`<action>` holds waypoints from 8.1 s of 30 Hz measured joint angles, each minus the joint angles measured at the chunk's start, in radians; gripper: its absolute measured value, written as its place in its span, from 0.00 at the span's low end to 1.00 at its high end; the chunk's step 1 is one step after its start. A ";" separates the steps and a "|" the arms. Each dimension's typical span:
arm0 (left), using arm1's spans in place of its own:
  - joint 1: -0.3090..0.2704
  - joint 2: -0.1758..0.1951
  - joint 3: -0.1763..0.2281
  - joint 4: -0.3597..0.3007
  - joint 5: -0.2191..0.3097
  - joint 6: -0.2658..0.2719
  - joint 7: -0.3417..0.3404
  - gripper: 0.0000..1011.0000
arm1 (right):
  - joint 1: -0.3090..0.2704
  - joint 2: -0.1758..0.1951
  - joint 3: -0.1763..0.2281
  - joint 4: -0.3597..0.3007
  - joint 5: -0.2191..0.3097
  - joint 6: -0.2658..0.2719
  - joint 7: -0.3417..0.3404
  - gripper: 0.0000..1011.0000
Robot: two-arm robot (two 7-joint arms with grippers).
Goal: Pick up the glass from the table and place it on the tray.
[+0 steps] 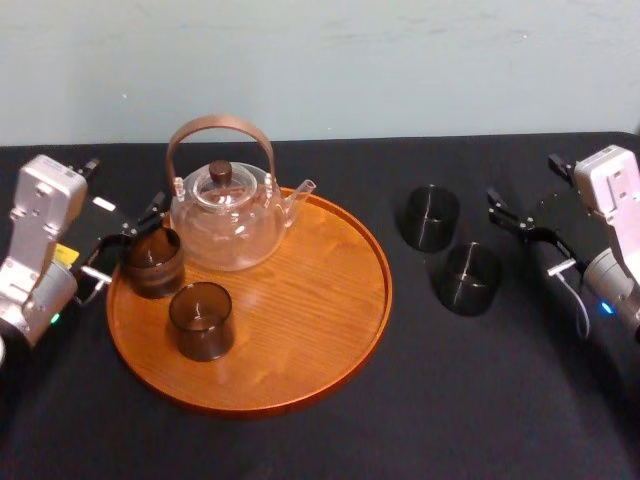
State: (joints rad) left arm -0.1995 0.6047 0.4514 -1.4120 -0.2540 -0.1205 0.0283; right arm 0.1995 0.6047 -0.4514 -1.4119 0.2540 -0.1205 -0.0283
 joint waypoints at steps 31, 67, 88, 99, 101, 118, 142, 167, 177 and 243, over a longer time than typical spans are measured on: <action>0.000 0.000 0.000 0.000 0.000 0.000 0.000 0.99 | 0.000 0.000 0.000 0.000 0.000 0.000 0.000 0.99; 0.000 0.000 0.000 0.000 0.000 0.000 0.000 0.99 | -0.061 0.034 0.076 -0.088 0.078 0.068 0.115 0.99; 0.000 0.000 0.000 0.000 0.000 0.000 0.000 0.99 | -0.218 0.186 0.171 -0.256 0.162 0.169 0.304 0.99; 0.000 0.000 0.000 0.000 0.000 0.000 0.000 0.99 | -0.267 0.240 0.192 -0.296 0.166 0.217 0.388 0.99; 0.000 0.000 0.000 0.000 0.000 0.000 0.000 0.99 | -0.273 0.245 0.196 -0.301 0.167 0.233 0.399 0.99; 0.000 0.000 0.000 0.000 0.000 0.000 0.000 0.99 | -0.262 0.205 0.207 -0.292 0.183 0.320 0.471 0.99; 0.000 0.000 0.000 0.000 0.000 0.000 0.000 0.99 | -0.122 0.123 0.142 -0.190 0.205 0.431 0.501 0.99; 0.000 0.000 0.000 0.000 0.000 0.000 0.000 0.99 | -0.002 0.057 0.067 -0.091 0.158 0.457 0.510 0.99; 0.000 0.000 0.000 0.000 0.000 0.000 0.000 0.99 | 0.020 0.040 0.050 -0.069 0.138 0.460 0.508 0.99; 0.000 0.000 0.000 0.000 0.000 0.000 0.000 0.99 | 0.107 0.021 -0.056 -0.172 0.178 0.353 0.634 0.89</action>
State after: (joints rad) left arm -0.1995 0.6047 0.4514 -1.4119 -0.2539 -0.1205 0.0283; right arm 0.3068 0.6256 -0.5077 -1.5838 0.4321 0.2322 0.6060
